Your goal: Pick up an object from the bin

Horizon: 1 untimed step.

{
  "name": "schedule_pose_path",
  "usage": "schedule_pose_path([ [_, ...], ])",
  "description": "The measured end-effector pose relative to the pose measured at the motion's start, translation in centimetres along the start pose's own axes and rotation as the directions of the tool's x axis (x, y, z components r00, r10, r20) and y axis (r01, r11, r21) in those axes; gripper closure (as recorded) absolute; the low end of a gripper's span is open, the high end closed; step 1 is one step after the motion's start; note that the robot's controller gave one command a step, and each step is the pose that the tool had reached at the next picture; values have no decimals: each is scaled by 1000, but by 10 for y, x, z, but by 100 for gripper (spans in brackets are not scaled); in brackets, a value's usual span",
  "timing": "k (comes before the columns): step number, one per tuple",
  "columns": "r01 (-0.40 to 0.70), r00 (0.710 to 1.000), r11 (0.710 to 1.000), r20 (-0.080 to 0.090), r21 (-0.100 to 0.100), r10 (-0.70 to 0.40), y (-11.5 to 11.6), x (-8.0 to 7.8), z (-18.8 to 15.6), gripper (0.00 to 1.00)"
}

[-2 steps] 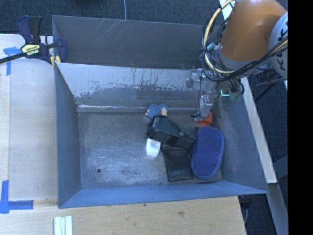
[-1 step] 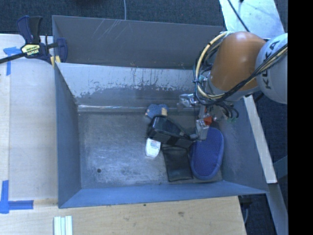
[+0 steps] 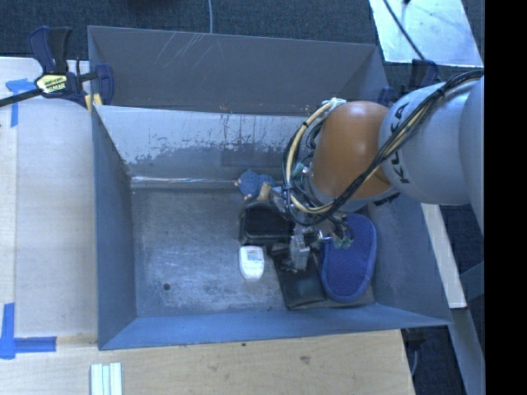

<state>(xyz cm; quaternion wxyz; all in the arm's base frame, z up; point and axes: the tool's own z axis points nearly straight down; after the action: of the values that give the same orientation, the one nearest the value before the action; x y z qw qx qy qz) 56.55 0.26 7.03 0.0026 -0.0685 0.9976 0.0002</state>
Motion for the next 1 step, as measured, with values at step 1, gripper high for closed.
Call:
schedule_pose_path([
  [1, -1, 1000, 1000, 8, 1, 1, -2, -3, -3, 100],
])
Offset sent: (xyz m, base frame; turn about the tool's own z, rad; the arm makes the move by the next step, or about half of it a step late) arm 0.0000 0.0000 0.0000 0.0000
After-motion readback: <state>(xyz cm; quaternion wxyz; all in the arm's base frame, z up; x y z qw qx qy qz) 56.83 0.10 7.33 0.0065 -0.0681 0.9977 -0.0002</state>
